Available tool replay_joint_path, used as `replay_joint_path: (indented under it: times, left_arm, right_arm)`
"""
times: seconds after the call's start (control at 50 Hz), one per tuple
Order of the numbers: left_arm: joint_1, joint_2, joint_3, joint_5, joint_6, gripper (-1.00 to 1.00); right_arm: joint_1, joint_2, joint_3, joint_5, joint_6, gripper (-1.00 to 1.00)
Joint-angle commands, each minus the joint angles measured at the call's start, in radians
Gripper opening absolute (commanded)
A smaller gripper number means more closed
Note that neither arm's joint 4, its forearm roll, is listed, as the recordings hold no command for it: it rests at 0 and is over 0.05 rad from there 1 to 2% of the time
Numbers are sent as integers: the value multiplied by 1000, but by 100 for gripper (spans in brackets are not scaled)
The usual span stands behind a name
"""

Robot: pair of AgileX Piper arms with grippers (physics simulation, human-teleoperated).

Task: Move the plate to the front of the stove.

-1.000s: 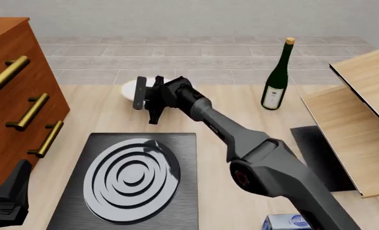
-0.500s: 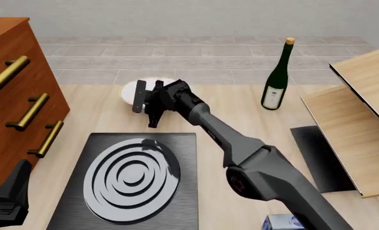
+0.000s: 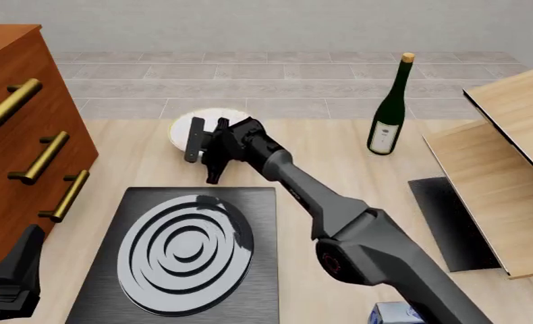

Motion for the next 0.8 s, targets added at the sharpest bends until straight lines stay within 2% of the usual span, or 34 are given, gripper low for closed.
replay_joint_path:
  times: [0.02,0.32,0.34,0.8]
  left_arm:
    - [0,0,0,0,0,100]
    - [0,0,0,0,0,100]
    - [0,0,0,0,0,100]
    - [0,0,0,0,0,100]
  right_arm:
    - [6,30,7,4,20,-100]
    - [-2,32,9,1,21,-100]
    - [-1,31,9,3,23,100]
    - [13,-13,9,31,43,100]
